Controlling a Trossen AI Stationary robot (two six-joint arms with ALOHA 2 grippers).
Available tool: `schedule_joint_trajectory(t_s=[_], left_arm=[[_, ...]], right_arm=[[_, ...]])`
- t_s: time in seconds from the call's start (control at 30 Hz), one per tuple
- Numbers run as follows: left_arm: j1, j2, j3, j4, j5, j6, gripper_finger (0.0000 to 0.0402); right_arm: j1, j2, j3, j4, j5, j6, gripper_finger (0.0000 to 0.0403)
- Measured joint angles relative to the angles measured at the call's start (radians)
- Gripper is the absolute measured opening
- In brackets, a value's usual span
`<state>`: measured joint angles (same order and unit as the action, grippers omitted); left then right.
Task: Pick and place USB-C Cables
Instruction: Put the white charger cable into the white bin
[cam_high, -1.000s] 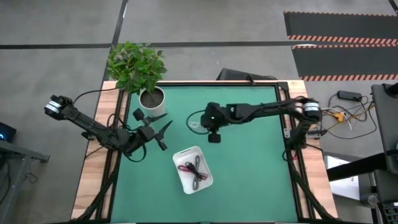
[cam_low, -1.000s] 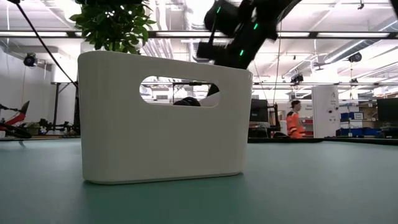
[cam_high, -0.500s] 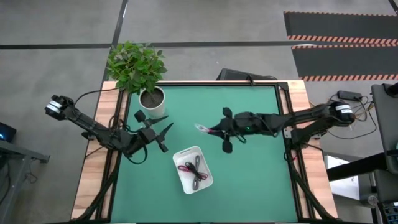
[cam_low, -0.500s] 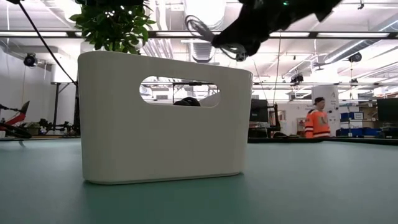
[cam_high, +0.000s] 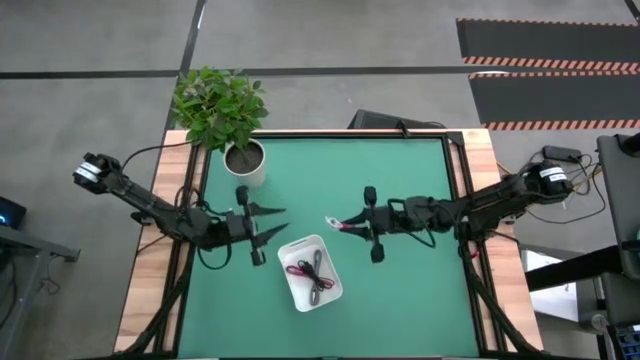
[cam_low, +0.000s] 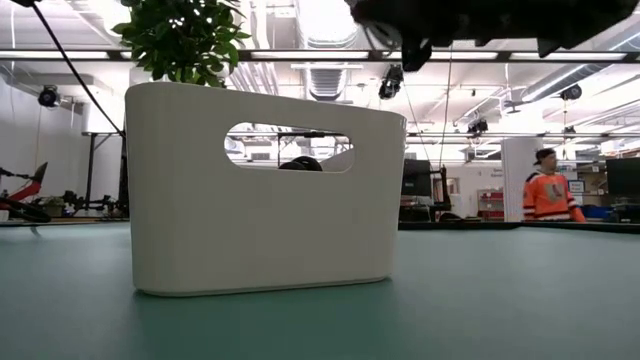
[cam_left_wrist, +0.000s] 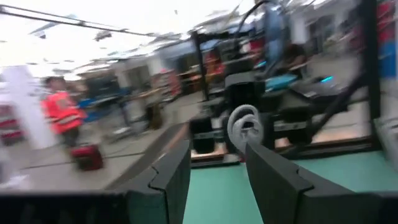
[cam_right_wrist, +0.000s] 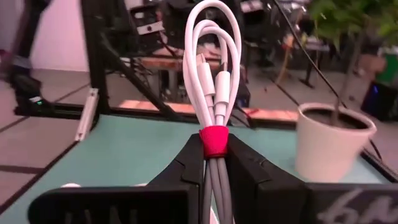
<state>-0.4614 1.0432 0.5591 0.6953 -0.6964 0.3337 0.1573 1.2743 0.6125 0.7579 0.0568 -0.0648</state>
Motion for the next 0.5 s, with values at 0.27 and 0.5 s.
schedule_joint_trajectory(t_s=[0.27,0.5], left_arm=[[-0.014,0.211,0.012,0.282,0.074,-0.067,0.0138],[-0.017,0.414,0.116,0.378,0.074,-0.066,0.0138]], right_arm=[[0.102,-0.002,-0.079,0.222,-0.001,-0.114,0.0029],[0.158,-0.002,-0.157,0.387,-0.002,-0.112,0.0029]])
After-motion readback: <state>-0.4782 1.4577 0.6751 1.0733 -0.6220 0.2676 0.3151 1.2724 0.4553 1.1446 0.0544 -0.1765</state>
